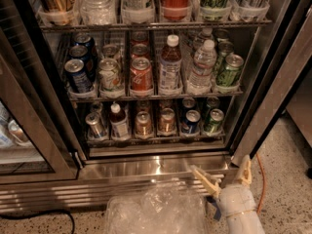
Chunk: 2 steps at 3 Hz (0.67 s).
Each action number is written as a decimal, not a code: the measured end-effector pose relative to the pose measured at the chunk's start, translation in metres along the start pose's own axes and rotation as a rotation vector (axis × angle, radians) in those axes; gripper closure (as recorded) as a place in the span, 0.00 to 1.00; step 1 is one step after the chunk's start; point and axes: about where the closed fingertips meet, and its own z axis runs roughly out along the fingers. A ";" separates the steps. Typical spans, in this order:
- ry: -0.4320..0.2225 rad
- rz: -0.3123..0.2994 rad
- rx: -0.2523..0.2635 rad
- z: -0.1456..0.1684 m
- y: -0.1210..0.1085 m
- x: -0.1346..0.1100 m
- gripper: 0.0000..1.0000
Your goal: Pick green can from bottom shelf of fridge
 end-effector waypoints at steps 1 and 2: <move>0.001 0.002 -0.001 0.000 0.000 0.000 0.00; 0.017 -0.014 -0.015 0.012 0.005 0.004 0.00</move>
Offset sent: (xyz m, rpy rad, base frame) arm 0.0288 0.0168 -0.0037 -0.0508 0.0354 0.0273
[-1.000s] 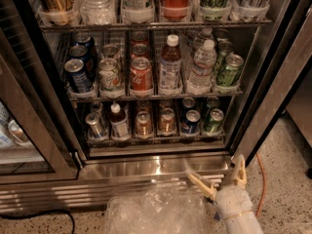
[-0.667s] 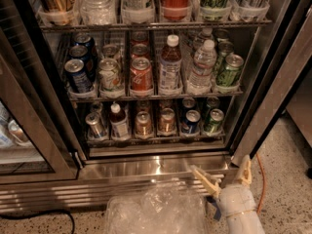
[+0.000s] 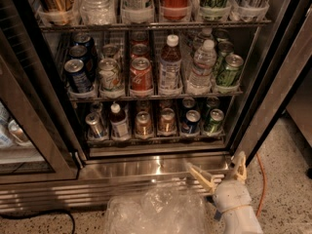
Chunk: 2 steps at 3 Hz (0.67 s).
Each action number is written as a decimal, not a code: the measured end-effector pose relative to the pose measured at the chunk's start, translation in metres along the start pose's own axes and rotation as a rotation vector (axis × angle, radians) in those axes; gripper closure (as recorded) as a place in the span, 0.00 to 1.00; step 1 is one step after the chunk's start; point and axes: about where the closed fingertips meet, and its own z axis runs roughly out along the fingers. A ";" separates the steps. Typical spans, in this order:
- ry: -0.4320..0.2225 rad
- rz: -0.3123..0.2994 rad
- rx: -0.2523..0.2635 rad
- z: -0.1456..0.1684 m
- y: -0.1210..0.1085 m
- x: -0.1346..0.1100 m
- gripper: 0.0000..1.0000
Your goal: Pick green can from bottom shelf of fridge
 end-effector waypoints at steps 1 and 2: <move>0.052 -0.013 -0.009 0.025 0.014 0.018 0.00; 0.068 -0.031 0.012 0.059 0.019 0.034 0.00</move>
Offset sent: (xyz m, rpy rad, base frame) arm 0.0199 0.0125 -0.0099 -0.0184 0.0341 0.0022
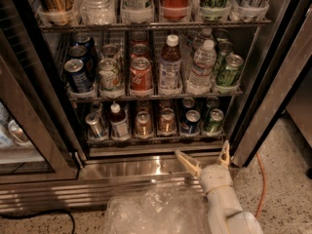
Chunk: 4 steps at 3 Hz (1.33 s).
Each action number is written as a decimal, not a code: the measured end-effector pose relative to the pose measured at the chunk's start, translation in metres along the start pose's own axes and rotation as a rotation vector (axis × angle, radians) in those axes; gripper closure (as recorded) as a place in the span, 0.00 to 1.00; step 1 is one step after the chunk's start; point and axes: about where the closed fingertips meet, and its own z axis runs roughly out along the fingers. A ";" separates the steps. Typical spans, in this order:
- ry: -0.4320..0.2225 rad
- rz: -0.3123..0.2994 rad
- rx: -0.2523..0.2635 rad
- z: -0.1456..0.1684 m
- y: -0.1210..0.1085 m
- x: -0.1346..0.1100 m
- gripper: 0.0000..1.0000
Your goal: Pick green can from bottom shelf of fridge
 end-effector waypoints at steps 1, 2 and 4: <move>0.000 0.000 0.000 0.000 0.000 0.000 0.00; 0.051 -0.026 0.035 0.009 -0.002 0.008 0.00; 0.211 -0.044 0.136 0.019 -0.017 0.043 0.00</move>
Offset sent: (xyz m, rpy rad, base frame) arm 0.0335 -0.0046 -0.0262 -0.1095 0.1601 -0.1458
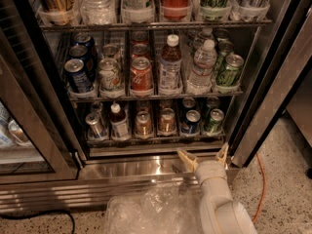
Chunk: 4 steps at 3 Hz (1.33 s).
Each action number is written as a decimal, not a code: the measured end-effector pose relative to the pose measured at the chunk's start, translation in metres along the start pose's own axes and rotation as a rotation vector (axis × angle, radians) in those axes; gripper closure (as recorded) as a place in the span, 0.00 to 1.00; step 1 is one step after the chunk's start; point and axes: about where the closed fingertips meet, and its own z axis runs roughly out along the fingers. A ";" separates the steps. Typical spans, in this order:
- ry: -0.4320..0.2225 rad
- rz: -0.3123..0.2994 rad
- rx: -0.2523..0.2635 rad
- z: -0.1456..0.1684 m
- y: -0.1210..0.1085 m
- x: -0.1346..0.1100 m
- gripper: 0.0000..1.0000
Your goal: Pick green can from bottom shelf of fridge
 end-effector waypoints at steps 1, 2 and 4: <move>0.008 0.012 0.017 0.006 -0.001 0.000 0.00; 0.033 0.056 0.071 0.019 -0.013 0.004 0.00; 0.029 0.035 0.113 0.024 -0.017 0.005 0.00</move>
Offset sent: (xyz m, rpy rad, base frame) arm 0.0346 -0.0311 -0.0115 0.0912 0.0543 -0.1689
